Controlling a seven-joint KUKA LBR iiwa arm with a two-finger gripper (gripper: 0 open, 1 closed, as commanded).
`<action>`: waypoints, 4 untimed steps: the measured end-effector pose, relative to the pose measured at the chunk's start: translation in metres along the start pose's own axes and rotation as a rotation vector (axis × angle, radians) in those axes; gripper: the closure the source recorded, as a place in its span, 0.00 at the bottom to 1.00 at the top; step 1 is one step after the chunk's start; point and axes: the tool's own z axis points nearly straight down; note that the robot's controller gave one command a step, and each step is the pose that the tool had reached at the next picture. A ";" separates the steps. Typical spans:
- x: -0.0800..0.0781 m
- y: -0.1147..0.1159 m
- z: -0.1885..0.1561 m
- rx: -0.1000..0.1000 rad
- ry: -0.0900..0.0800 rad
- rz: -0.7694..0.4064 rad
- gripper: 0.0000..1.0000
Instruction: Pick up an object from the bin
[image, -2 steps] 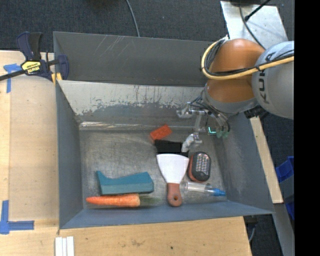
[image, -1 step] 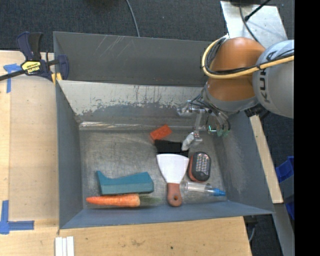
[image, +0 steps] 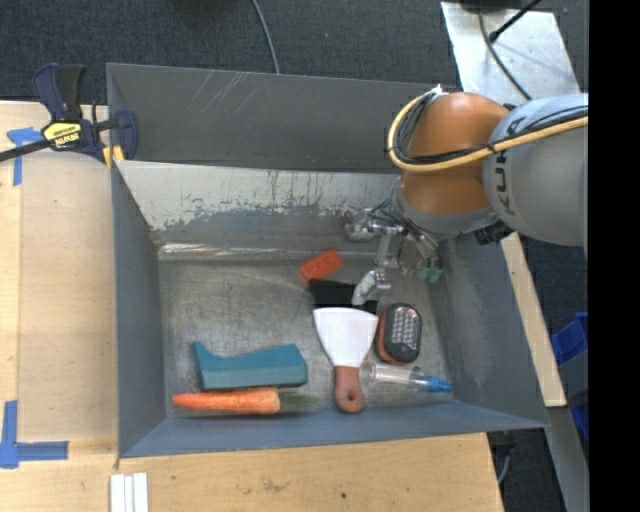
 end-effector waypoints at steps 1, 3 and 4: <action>0.021 -0.015 0.034 -0.004 -0.020 0.104 0.00; 0.004 0.027 0.035 0.009 -0.001 0.145 0.00; -0.007 0.054 0.037 -0.009 0.000 -0.013 1.00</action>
Offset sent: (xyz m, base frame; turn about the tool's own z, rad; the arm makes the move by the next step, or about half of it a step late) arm -0.0078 0.0047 -0.0471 0.1543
